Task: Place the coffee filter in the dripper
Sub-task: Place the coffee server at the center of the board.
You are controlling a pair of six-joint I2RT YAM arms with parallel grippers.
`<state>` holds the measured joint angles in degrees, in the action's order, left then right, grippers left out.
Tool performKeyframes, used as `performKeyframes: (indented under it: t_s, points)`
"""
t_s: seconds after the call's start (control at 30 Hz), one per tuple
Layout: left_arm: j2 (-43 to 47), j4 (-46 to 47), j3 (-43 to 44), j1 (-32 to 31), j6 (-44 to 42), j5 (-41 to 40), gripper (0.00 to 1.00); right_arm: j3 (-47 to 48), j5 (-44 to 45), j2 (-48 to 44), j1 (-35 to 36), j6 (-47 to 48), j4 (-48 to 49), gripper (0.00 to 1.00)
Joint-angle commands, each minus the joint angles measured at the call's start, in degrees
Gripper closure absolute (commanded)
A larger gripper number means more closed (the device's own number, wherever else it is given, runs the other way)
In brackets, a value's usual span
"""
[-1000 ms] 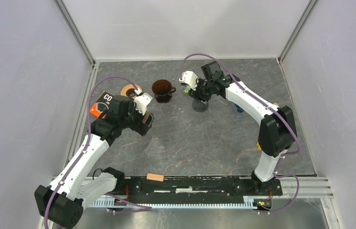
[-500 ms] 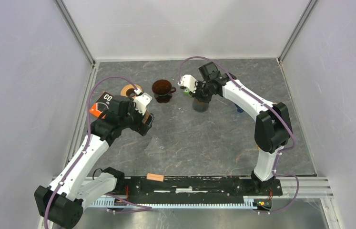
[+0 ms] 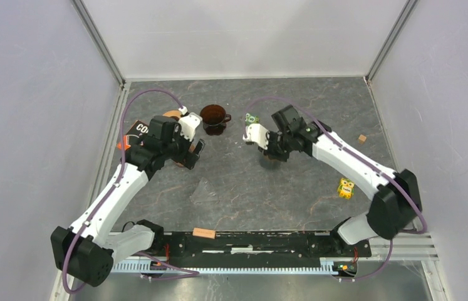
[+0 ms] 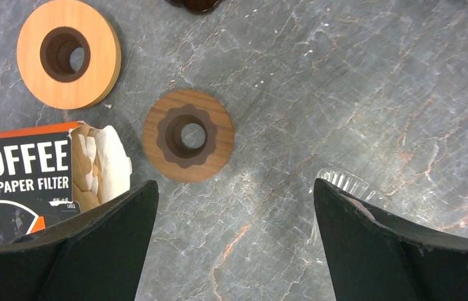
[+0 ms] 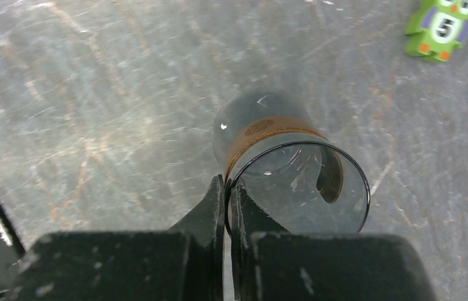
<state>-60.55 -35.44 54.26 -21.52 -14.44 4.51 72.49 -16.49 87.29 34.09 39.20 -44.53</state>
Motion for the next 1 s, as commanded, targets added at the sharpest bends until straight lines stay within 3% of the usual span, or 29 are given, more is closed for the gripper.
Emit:
performKeyframes:
  t_s: [0.0,0.3,0.43,0.53,0.63,0.67,0.73,0.77,0.87,0.97]
  points:
    - [-1.26,2.92,0.48,-0.15,2.05,-4.25,0.00,-8.37,-1.22,-7.45,4.06,-2.96,8.43,1.00]
    - [-5.07,0.51,0.51,-0.11,-0.12,-9.14,0.00,-10.48,-1.32,-7.11,9.99,-3.67,10.63,1.00]
    - [-8.22,-2.33,1.75,-0.14,-0.40,-10.45,0.00,-8.97,-3.06,-5.73,11.20,-3.36,8.89,0.95]
    - [-10.79,-3.89,2.80,-0.11,-0.63,-10.92,0.00,-8.10,-3.15,-5.41,11.46,-2.98,7.80,0.86]
    - [-12.92,-3.69,3.37,-0.02,-1.38,-10.49,0.00,-7.65,-2.11,-5.68,11.49,-2.81,6.78,0.69]
    - [-13.50,-3.43,3.52,-0.02,-1.96,-10.00,0.00,-7.39,-1.71,-5.78,11.46,-2.73,6.38,0.63]
    - [-15.39,-2.64,3.87,-0.06,-2.66,-9.09,0.00,-6.56,-0.78,-6.25,11.45,-2.63,5.53,0.39]
    - [-16.39,-2.31,4.11,-0.03,-2.67,-8.84,0.00,-6.13,-0.31,-6.65,11.44,-2.35,4.98,0.34]
    - [-20.02,-1.74,5.47,0.02,-2.67,-6.11,0.02,-5.01,0.71,-8.70,11.44,-1.86,3.94,0.26]
    - [-23.84,-1.73,6.87,-0.01,-2.80,-3.26,0.11,-3.83,0.80,-11.20,11.44,-0.51,2.38,0.26]
